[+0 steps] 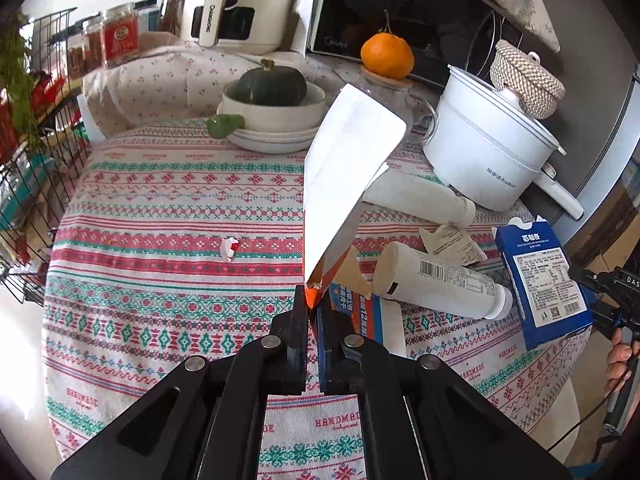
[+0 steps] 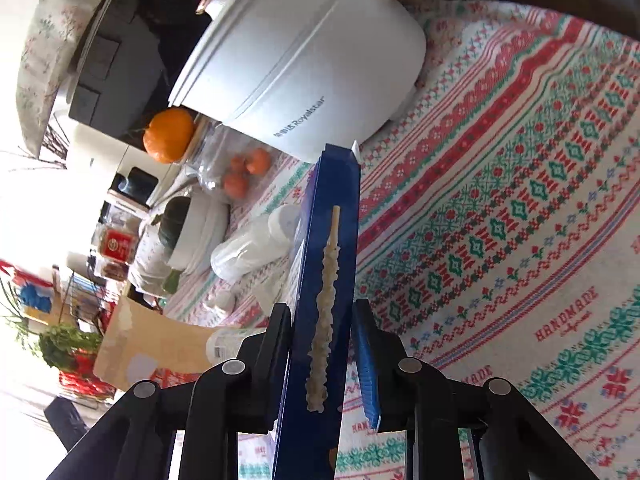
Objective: Collect trash
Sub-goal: 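Grasp the blue box with the right gripper while the left holds the carton, then carry carton and blue box over the white bin and open both grippers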
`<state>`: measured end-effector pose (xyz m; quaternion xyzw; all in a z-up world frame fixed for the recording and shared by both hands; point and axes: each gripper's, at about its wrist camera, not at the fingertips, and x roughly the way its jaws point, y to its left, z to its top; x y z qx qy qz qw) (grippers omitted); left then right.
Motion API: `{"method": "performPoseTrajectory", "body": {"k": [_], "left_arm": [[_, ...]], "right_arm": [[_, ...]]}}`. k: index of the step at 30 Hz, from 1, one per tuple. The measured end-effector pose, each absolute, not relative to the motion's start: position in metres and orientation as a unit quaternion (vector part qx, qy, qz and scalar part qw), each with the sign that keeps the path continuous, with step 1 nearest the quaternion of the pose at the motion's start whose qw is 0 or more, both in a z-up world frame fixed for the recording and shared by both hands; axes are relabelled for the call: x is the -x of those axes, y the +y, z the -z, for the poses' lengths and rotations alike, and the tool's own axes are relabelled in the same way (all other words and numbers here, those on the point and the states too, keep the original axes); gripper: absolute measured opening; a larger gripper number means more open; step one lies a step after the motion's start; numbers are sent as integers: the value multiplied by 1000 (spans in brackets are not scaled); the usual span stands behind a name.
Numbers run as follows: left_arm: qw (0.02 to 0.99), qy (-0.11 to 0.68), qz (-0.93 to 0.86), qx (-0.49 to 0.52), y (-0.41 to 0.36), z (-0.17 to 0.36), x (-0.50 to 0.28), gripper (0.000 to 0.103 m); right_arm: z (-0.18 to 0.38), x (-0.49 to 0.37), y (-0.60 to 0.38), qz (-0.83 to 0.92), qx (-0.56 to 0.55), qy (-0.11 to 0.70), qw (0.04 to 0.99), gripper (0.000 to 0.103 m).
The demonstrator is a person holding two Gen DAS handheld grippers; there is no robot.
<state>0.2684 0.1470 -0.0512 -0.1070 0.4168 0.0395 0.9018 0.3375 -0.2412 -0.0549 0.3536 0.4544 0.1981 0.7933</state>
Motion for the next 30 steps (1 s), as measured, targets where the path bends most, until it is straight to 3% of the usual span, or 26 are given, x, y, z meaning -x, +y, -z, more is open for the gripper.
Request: {"method": "performPoseTrajectory", "body": {"k": [5,16,27,30], "left_arm": [[909,401,-49,102,148,32,-243,1],[918,374,-26,129,140,7,-185,1],[908,398,16,132,98,33,-167,1],[908,397,27,135,91,33,-166,1]], "right_arm": [[31,-311,-241,-195,-285,451,823,27],[14,-245,-225,-117,-18,460,880,27],[51,-237,-213,-147,-36,495,856,29],[57,-235,-208,-150,-35,494,856,25]]}}
